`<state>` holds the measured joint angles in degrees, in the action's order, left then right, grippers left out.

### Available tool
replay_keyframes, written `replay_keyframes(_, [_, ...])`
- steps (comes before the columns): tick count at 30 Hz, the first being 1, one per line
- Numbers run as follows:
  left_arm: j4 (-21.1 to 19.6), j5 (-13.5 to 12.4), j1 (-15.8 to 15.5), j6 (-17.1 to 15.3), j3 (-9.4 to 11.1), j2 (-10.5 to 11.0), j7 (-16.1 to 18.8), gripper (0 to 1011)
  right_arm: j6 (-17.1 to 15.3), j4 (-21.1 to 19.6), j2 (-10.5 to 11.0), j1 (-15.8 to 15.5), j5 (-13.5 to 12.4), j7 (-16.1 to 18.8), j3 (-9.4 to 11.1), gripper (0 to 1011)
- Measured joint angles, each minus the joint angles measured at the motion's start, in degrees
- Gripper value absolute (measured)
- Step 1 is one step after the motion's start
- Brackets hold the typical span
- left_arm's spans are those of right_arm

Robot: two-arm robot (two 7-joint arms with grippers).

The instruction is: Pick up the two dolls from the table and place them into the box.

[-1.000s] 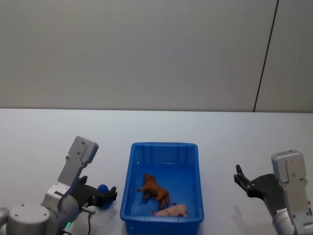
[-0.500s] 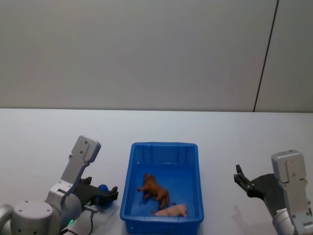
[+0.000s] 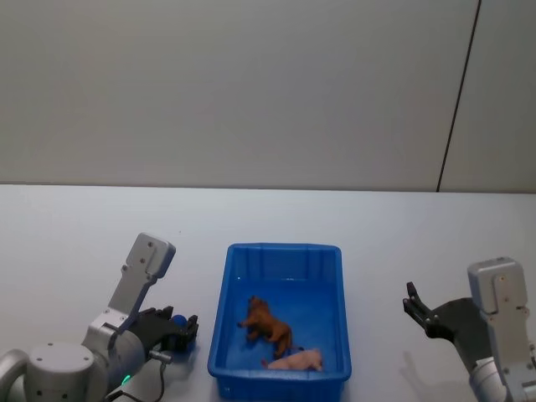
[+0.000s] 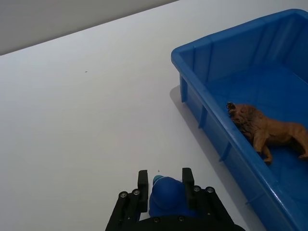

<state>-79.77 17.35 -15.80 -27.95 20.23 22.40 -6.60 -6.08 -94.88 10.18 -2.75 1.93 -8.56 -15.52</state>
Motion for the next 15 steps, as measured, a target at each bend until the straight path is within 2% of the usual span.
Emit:
replay_keyframes(1, [0.2, 0.1, 0.0, 0.1, 0.0, -0.1, -0.1, 441, 0.0, 0.0, 0.0, 0.0, 0.0, 0.0, 0.0, 1001])
replay_keyframes(3, [0.4, 0.2, 0.0, 0.2, 0.0, -0.1, -0.2, 367, 0.0, 0.0, 0.0, 0.0, 0.0, 0.0, 0.0, 1001])
replay_keyframes(4, [0.5, 0.2, 0.0, 0.2, 0.0, -0.2, -0.2, 367, 0.0, 0.0, 0.0, 0.0, 0.0, 0.0, 0.0, 1000])
replay_keyframes(5, [0.5, 0.3, 0.0, 0.2, 0.0, -0.2, -0.2, 314, 0.0, 0.0, 0.0, 0.0, 0.0, 0.0, 0.0, 1001])
replay_keyframes(15, [0.6, 0.3, 0.5, 0.3, 0.1, -0.3, -0.2, 235, 0.0, 0.0, 0.0, 0.0, 0.0, 0.0, 0.0, 1001])
